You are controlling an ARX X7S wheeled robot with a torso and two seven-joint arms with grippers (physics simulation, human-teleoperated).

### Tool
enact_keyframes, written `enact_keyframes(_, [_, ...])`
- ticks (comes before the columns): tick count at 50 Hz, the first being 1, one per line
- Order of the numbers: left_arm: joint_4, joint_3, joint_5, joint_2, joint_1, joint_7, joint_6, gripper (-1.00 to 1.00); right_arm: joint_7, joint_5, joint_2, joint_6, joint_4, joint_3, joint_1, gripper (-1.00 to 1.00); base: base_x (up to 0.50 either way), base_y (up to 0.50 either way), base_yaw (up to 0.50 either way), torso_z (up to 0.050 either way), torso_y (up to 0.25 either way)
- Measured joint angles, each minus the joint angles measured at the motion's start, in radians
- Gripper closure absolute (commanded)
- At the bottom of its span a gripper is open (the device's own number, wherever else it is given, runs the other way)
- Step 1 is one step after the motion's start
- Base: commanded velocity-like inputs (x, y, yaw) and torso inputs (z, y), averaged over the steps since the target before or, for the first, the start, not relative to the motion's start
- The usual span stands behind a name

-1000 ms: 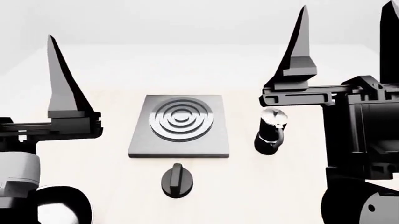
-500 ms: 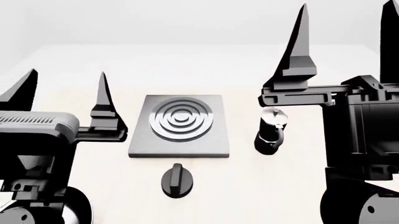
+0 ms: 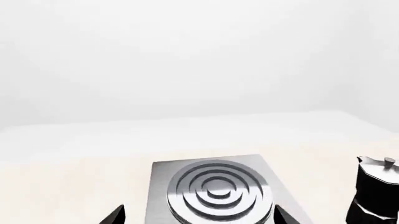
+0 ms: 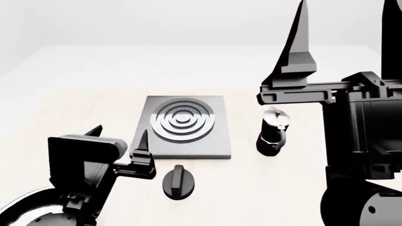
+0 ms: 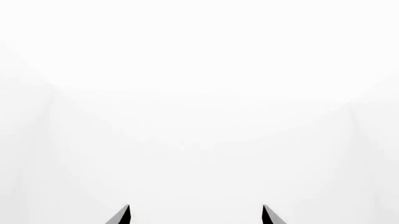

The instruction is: Turn on the stove and put the moka pot on it.

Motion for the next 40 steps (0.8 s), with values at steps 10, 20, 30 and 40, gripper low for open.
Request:
enact_keyframes(10, [-0.083,0.027,-0.045,0.001,0.071,0.002,0.017,-1.00,0.005,0.002,0.000,-0.008,0.000,-0.002,-0.013,-1.00,0.00,0.00,0.00,0.000,0.000])
enact_keyframes(20, [-0.166,0.077,-0.079,0.001,0.140,-0.005,0.065,-1.00,0.007,0.004,0.000,-0.012,0.000,-0.002,-0.020,-1.00,0.00,0.00,0.00,0.000,0.000])
enact_keyframes(30, [-0.221,0.106,-0.109,-0.003,0.164,-0.018,0.096,-1.00,0.008,0.003,0.000,-0.003,0.000,-0.010,-0.011,-1.00,0.00,0.00,0.00,0.000,0.000])
enact_keyframes(40, [-0.281,0.142,-0.129,-0.006,0.157,-0.035,0.122,-1.00,0.008,0.004,0.000,0.000,0.000,-0.011,-0.008,-1.00,0.00,0.00,0.00,0.000,0.000])
